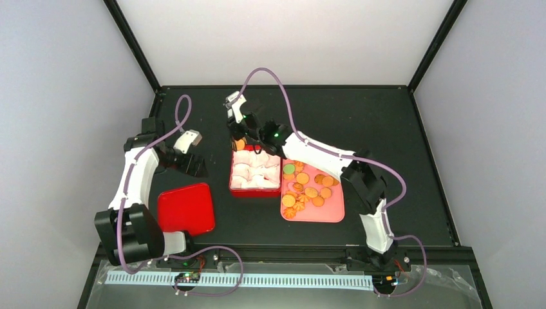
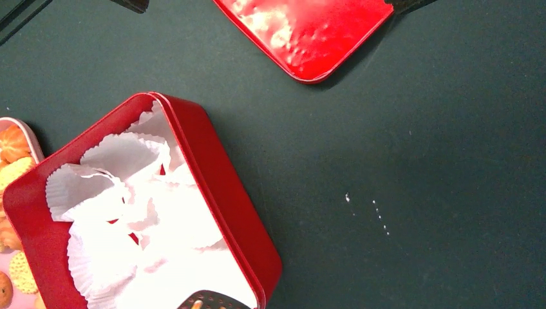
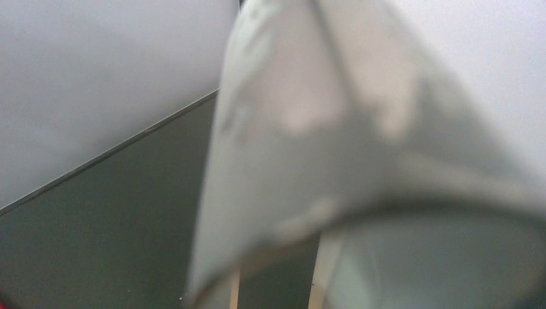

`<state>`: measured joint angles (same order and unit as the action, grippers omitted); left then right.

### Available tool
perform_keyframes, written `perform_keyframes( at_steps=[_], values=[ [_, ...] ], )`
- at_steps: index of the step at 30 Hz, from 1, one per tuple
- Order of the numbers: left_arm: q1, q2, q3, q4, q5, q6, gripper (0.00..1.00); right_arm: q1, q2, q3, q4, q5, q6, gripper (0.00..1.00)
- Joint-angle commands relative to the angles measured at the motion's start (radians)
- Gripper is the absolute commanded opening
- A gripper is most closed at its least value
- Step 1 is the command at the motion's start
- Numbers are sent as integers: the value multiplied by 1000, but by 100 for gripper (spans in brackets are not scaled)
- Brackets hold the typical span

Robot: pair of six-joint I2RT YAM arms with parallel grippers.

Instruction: Pack the cookies

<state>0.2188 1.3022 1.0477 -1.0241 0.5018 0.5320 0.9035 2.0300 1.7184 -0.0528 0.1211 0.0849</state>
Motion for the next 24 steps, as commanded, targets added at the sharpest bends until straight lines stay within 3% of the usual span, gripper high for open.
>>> perform_keyframes(
  at_steps=[1, 7, 24],
  values=[
    [8, -50, -4, -20, 4, 25, 99, -2, 30, 66, 31, 3, 4, 28],
    [8, -80, -14, -19, -8, 36, 99, -1, 32, 56, 28, 9, 9, 37],
    [7, -97, -22, -11, -11, 24, 99, -3, -48, -25, 57, 11, 7, 45]
  ],
)
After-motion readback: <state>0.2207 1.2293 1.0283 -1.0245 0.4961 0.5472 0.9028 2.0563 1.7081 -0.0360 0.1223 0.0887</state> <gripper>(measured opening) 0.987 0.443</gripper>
